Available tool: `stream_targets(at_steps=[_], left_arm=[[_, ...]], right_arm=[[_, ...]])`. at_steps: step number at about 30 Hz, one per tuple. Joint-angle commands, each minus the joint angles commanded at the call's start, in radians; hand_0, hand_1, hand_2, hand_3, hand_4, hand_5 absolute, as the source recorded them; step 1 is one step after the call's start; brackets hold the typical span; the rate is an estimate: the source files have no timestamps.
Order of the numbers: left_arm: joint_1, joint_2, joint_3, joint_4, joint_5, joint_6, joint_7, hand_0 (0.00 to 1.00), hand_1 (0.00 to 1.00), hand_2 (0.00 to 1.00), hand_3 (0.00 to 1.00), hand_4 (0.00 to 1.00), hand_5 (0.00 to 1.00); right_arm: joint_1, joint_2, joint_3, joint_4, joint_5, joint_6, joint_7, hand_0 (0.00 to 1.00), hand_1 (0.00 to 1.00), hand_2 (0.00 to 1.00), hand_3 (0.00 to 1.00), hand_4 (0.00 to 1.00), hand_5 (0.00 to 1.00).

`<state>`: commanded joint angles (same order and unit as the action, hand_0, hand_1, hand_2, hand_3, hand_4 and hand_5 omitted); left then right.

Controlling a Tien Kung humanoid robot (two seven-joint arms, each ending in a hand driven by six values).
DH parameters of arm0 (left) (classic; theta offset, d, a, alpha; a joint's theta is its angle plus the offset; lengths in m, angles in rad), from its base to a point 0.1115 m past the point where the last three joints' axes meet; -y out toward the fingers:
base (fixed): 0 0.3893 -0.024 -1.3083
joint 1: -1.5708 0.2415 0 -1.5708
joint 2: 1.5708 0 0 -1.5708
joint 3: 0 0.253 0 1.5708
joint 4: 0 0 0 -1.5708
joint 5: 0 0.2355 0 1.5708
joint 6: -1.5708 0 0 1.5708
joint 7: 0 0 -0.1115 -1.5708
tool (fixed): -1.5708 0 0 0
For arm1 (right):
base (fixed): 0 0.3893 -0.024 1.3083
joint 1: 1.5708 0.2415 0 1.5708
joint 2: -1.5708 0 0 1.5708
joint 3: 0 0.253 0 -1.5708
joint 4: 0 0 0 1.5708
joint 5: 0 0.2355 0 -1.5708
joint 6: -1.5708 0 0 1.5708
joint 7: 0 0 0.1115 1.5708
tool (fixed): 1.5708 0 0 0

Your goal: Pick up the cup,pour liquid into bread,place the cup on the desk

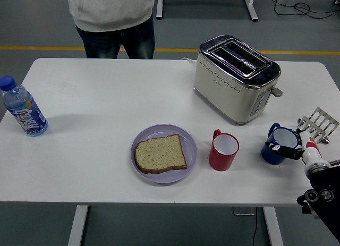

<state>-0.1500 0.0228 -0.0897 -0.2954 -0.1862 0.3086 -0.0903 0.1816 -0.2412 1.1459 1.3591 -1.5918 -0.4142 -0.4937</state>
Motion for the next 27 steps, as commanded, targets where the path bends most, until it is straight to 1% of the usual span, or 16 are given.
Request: stream_targets(at_steps=[1,2,13,14,19,20,25,26,27], left_arm=[[0.0,0.0,0.0,0.0,0.001,0.0,0.0,0.706,0.724,0.735,0.582,0.279,0.998],[0.0,0.0,-0.001,0.0,0.002,0.0,0.001,0.706,0.724,0.735,0.582,0.279,0.998],[0.0,0.0,-0.004,0.0,0.006,0.0,0.003,0.706,0.724,0.735,0.582,0.277,0.998],[0.0,0.0,-0.004,0.0,0.006,0.0,0.003,0.706,0.724,0.735,0.584,0.279,0.998],[0.0,0.0,-0.002,0.001,0.003,0.0,0.002,0.706,0.724,0.735,0.584,0.279,0.998],[0.0,0.0,-0.002,0.001,0.003,0.0,0.002,0.706,0.723,0.735,0.583,0.277,0.998],[0.001,0.0,-0.002,0.001,0.002,0.0,0.002,0.706,0.723,0.735,0.583,0.277,0.998],[0.001,0.0,-0.003,0.001,0.003,0.0,0.003,0.705,0.722,0.735,0.583,0.277,0.998],[0.002,0.0,-0.004,0.001,0.005,0.0,0.004,0.705,0.722,0.735,0.583,0.277,0.998]], right_arm=[[0.0,0.0,0.0,0.0,-0.001,-0.001,0.0,0.473,0.462,0.574,0.601,0.777,0.121],[0.0,0.0,0.0,0.0,-0.001,-0.002,0.0,0.453,0.447,0.561,0.576,0.764,0.108],[0.0,-0.004,0.004,0.007,-0.004,-0.017,0.003,0.439,0.437,0.55,0.569,0.762,0.106],[0.0,-0.004,0.004,0.007,-0.004,-0.018,0.003,0.419,0.427,0.541,0.559,0.758,0.108],[-0.002,-0.01,0.011,0.016,-0.006,-0.03,0.007,0.419,0.427,0.541,0.559,0.758,0.108],[-0.002,-0.01,0.012,0.017,-0.006,-0.032,0.008,0.38,0.388,0.517,0.538,0.744,0.098],[-0.001,-0.021,0.027,0.029,-0.012,-0.044,0.013,0.38,0.388,0.517,0.538,0.744,0.098],[0.0,-0.024,0.03,0.033,-0.013,-0.045,0.013,0.361,0.366,0.507,0.521,0.733,0.096],[0.0,-0.028,0.033,0.037,-0.014,-0.045,0.013,0.361,0.366,0.507,0.521,0.733,0.096]])
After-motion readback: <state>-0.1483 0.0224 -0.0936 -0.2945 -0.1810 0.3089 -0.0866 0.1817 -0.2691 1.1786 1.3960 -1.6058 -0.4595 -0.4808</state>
